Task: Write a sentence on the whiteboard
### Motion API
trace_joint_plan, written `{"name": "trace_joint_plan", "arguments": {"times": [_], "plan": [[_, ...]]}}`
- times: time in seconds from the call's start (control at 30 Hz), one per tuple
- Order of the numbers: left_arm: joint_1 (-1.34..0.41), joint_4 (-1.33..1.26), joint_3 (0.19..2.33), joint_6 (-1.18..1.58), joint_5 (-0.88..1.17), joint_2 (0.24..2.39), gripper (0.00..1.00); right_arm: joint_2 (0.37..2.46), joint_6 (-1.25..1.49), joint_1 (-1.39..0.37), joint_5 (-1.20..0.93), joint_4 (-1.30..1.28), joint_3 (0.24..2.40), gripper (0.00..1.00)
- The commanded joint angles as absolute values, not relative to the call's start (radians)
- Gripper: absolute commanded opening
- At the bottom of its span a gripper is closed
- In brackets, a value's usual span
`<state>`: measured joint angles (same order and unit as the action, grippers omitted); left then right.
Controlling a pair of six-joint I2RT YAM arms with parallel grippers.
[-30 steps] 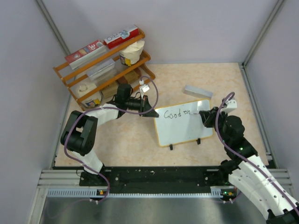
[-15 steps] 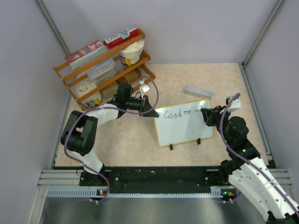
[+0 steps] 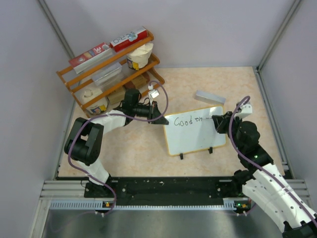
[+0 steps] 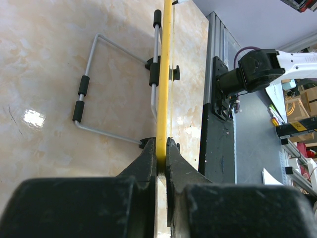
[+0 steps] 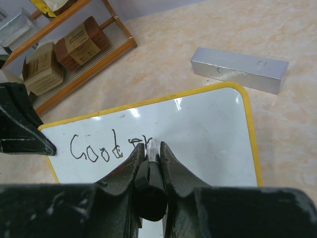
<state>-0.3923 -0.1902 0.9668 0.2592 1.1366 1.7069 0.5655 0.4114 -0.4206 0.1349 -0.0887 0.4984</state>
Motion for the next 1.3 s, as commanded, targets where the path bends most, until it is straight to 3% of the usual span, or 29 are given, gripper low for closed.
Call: {"name": "trace_joint_plan", "arguments": {"times": [0.0,1.27], "plan": [[-0.436,-0.126,0.951,0.15,1.146,1.736,0.0,0.569,0.403,-0.411,0.146,-0.04,0.497,0.0],[-0.437,-0.121,0.954,0.149,1.146,1.74,0.0,0.549,0.426,-0.388,0.212,-0.072,0.509,0.0]]}}
